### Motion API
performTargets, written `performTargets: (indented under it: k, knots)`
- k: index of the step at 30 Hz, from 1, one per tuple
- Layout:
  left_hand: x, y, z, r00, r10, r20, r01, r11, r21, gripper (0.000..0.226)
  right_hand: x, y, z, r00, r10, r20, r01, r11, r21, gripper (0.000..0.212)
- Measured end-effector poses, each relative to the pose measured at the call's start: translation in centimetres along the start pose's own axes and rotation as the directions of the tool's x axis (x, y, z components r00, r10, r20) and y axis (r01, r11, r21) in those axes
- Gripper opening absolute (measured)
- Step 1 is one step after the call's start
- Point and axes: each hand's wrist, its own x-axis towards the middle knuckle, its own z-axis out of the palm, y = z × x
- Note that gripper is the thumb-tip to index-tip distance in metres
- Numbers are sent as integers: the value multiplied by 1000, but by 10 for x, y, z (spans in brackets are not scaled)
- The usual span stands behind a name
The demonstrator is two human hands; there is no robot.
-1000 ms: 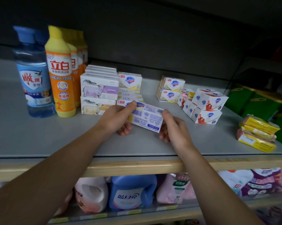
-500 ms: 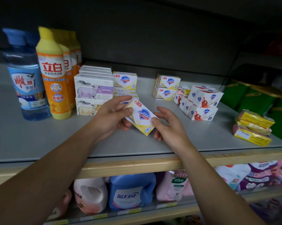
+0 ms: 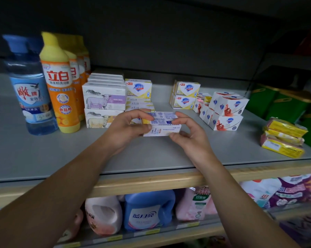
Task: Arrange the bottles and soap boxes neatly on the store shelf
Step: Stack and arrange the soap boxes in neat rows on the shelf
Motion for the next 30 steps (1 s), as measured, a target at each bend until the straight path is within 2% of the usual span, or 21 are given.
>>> performTargets:
  k: [6,11,13,15,16,18,20,22,24,27,30]
  knots:
    - [-1,2,0,999,-32,-12,31,998,-53,24,0,2,3,999,-9,32,11,997,-71,53]
    - [-3,2,-1,1000,4,24,-4,1000,-6,33,2,5,0,997,-19,-69,7,985,-170,47]
    - [-2,1,1,999,33,-35,-29,992,127,24,3,5,1,996,-45,-77,29,978,-206,41]
    - [0,-3,0,985,115,-130,-59,926,373,8,3,4,2,995,-45,-91,24,975,-221,34]
    - [1,-5,-1,975,169,-144,-75,861,503,6,3,4,2,995,-32,-95,11,976,-219,30]
    - [2,-10,-3,962,244,-126,-102,743,662,19,3,5,1,997,7,-83,-25,974,-223,26]
    - [0,-10,-2,961,244,-131,-94,733,673,22,3,5,3,996,46,-71,-62,966,-249,25]
    - [-3,-7,0,957,262,-125,-108,721,684,37,3,3,5,995,66,-75,-83,962,-259,20]
    - [-4,-5,3,943,327,-56,-163,603,781,51,3,1,6,996,69,-53,-81,960,-267,17]
    - [-5,-4,11,922,383,54,-229,429,874,49,7,1,5,996,87,-3,-85,966,-245,20]
    - [-7,-4,16,928,366,76,-224,380,897,42,19,1,-5,998,55,-41,-66,920,-387,23]
